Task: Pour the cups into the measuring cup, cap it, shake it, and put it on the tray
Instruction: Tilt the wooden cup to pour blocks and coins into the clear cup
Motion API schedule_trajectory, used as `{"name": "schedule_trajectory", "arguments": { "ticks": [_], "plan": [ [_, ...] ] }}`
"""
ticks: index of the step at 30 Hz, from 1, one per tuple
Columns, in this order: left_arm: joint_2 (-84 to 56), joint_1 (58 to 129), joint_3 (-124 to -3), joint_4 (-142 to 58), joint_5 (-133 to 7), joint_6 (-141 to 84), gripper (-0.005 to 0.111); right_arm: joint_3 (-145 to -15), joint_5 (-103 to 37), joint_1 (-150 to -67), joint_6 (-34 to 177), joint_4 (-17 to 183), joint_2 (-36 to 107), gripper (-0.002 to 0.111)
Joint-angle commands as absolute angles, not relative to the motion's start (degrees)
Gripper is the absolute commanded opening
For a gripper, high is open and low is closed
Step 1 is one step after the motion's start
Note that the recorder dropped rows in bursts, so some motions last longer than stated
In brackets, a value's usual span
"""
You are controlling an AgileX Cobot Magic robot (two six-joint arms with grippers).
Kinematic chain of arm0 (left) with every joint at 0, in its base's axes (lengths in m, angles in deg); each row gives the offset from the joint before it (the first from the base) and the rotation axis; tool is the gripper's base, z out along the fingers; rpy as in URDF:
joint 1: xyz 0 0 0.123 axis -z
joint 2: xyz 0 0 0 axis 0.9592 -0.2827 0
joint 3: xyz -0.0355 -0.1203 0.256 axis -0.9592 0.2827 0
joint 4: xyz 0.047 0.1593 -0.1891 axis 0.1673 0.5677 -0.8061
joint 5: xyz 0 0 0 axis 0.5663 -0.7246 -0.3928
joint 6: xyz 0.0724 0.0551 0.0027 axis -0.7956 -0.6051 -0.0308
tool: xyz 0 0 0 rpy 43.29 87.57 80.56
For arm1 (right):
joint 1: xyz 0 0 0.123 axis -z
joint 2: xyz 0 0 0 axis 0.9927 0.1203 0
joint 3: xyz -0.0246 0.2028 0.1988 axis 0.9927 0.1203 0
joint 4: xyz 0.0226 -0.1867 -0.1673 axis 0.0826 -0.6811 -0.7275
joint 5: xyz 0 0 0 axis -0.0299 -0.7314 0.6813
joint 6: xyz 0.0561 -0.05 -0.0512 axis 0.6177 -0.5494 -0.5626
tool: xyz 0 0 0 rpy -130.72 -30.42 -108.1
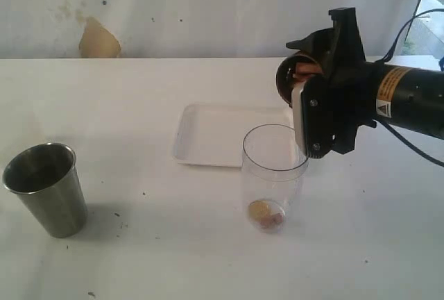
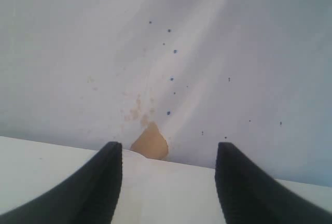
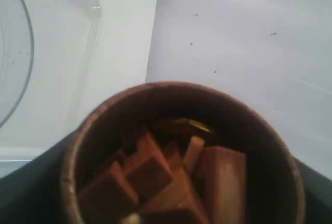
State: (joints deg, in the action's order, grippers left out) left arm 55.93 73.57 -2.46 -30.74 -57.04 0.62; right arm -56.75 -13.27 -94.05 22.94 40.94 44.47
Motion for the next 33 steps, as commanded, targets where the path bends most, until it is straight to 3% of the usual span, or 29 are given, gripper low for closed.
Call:
{"name": "schedule_trajectory", "arguments": {
  "ticks": [1, 21, 33],
  "plan": [
    [56.11, 73.73, -2.6, -30.59, -56.75, 0.51, 0.052, -56.66, -9.71, -93.99, 21.06, 41.0, 44.41, 0.0],
    [56.11, 73.73, -2.6, -30.59, -56.75, 0.51, 0.052, -56.66, -7.99, -93.99, 14.0, 41.0, 44.41, 0.0],
    [56.11, 73.73, -2.6, -30.59, -56.75, 0.51, 0.052, -56.66, -6.28, -93.99, 21.36, 41.0, 48.51, 0.0]
  ]
}}
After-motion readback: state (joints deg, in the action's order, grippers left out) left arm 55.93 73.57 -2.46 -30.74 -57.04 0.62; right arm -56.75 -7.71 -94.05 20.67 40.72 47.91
